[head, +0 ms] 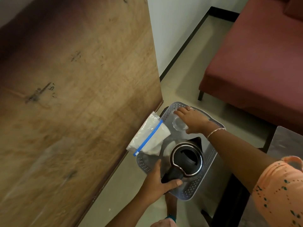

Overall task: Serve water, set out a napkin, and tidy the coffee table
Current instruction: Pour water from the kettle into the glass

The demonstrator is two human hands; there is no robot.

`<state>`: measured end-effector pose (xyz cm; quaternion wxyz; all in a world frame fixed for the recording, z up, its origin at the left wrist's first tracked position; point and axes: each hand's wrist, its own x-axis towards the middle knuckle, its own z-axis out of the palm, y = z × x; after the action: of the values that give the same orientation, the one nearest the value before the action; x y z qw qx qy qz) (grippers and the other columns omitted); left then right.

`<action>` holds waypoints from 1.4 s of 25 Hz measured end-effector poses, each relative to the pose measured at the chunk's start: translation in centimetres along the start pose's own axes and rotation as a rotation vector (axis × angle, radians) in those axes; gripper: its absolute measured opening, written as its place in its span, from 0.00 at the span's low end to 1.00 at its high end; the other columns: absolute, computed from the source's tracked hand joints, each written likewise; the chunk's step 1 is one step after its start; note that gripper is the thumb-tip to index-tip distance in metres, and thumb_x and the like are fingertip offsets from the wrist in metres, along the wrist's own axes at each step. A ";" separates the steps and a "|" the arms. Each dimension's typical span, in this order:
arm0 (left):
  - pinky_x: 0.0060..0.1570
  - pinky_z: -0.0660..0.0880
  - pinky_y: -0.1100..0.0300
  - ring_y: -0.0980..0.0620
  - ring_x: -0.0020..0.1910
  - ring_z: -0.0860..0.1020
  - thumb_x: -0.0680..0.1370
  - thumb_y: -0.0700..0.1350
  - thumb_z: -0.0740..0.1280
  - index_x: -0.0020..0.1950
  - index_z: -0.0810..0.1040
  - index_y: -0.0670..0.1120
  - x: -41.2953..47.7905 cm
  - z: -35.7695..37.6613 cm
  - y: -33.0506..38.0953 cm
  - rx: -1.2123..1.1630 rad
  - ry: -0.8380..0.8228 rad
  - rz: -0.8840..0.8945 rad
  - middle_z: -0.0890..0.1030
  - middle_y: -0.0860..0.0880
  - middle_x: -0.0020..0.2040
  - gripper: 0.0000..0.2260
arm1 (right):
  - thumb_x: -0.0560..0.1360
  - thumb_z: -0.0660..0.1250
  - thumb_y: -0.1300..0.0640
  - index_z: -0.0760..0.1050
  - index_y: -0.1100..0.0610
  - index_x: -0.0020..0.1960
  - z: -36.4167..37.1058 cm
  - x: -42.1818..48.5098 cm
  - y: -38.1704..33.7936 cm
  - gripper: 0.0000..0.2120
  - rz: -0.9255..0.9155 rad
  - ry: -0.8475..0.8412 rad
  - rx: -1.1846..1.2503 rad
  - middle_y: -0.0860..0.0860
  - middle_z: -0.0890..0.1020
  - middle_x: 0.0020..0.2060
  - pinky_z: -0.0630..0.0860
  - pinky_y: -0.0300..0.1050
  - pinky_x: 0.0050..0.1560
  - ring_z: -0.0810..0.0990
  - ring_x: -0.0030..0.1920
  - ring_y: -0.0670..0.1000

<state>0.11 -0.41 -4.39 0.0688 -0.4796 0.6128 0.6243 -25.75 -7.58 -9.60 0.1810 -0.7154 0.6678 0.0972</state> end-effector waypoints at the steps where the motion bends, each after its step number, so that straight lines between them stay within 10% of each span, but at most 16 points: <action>1: 0.61 0.67 0.67 0.59 0.66 0.67 0.68 0.53 0.74 0.71 0.57 0.53 0.1 0.1 -0.5 0.014 -0.040 -0.002 0.68 0.59 0.64 0.37 | 0.63 0.74 0.54 0.53 0.56 0.73 -0.5 -1.2 0.5 0.45 0.038 0.034 0.031 0.55 0.61 0.71 0.69 0.54 0.63 0.62 0.67 0.59; 7: 0.60 0.75 0.52 0.51 0.63 0.74 0.60 0.68 0.68 0.66 0.66 0.49 -0.2 1.7 -0.5 0.191 0.144 0.032 0.74 0.51 0.62 0.40 | 0.60 0.75 0.56 0.58 0.59 0.71 -3.6 -10.6 1.9 0.45 0.310 0.292 0.407 0.58 0.64 0.67 0.63 0.52 0.67 0.61 0.67 0.59; 11: 0.64 0.70 0.66 0.56 0.67 0.68 0.68 0.65 0.61 0.67 0.67 0.47 -2.4 3.7 4.7 0.141 0.441 0.399 0.71 0.51 0.66 0.33 | 0.59 0.74 0.52 0.60 0.61 0.70 -4.6 -18.4 0.3 0.45 0.385 0.464 0.515 0.58 0.66 0.67 0.64 0.52 0.67 0.63 0.67 0.57; 18: 0.72 0.62 0.51 0.52 0.70 0.66 0.60 0.60 0.70 0.73 0.56 0.50 -4.3 9.6 13.8 -0.471 -0.257 0.171 0.67 0.51 0.70 0.45 | 0.59 0.65 0.44 0.60 0.58 0.70 -7.6 -28.6 -4.8 0.43 0.336 0.707 0.592 0.55 0.68 0.65 0.64 0.47 0.63 0.62 0.65 0.49; 29: 0.57 0.73 0.52 0.45 0.57 0.78 0.56 0.62 0.77 0.65 0.71 0.43 -6.9 10.9 11.3 -0.586 -0.449 0.166 0.77 0.39 0.60 0.44 | 0.60 0.76 0.57 0.58 0.49 0.68 -4.0 -31.6 -8.8 0.42 0.292 0.802 1.188 0.30 0.70 0.58 0.69 0.29 0.58 0.72 0.61 0.38; 32: 0.56 0.77 0.60 0.52 0.59 0.78 0.54 0.74 0.69 0.64 0.71 0.48 -7.7 9.7 10.7 -0.311 -0.312 0.292 0.78 0.48 0.60 0.46 | 0.58 0.76 0.52 0.60 0.50 0.66 -3.5 -31.8 -9.3 0.41 0.320 0.843 1.239 0.29 0.71 0.56 0.70 0.29 0.56 0.72 0.60 0.38; 35: 0.64 0.71 0.53 0.49 0.63 0.72 0.60 0.69 0.70 0.64 0.70 0.47 -6.6 7.6 8.2 0.094 0.347 0.356 0.75 0.47 0.62 0.39 | 0.55 0.76 0.47 0.59 0.46 0.66 -2.6 -32.2 -9.6 0.44 0.375 0.840 1.263 0.29 0.70 0.56 0.70 0.29 0.57 0.71 0.61 0.38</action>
<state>-5.82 7.28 4.28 -0.1261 -0.4604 0.7184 0.5060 -19.35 21.48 6.28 0.2664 -0.3289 0.7190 -0.5513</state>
